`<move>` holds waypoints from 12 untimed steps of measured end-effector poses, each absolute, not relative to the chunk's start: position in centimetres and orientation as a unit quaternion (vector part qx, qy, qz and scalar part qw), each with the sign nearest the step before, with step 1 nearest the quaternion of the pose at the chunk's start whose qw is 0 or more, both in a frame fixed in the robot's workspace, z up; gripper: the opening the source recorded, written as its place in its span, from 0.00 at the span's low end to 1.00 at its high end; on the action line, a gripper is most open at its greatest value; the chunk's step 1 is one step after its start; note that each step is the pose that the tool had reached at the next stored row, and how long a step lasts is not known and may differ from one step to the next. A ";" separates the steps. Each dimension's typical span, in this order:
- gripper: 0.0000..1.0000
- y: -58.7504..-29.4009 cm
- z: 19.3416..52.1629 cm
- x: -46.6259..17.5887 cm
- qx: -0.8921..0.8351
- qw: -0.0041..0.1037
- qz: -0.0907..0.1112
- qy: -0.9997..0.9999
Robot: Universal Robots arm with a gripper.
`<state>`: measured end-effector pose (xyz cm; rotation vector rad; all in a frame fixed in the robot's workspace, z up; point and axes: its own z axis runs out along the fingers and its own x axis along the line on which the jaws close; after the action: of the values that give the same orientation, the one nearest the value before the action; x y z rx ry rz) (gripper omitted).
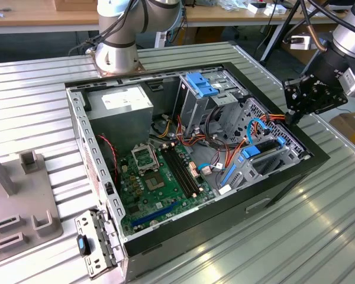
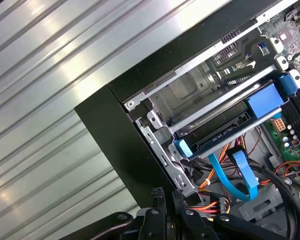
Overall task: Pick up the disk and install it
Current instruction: 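Insert the first disk wire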
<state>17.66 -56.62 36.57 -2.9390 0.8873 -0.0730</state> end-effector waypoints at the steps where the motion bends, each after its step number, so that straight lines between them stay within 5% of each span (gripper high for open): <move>1: 0.17 -56.6 36.9 17.7 -0.956 0.035 -0.024 0.289; 12: 0.16 -56.6 37.4 17.7 -0.956 0.036 -0.024 0.289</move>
<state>17.67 -56.61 37.39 -2.9383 0.8871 -0.0728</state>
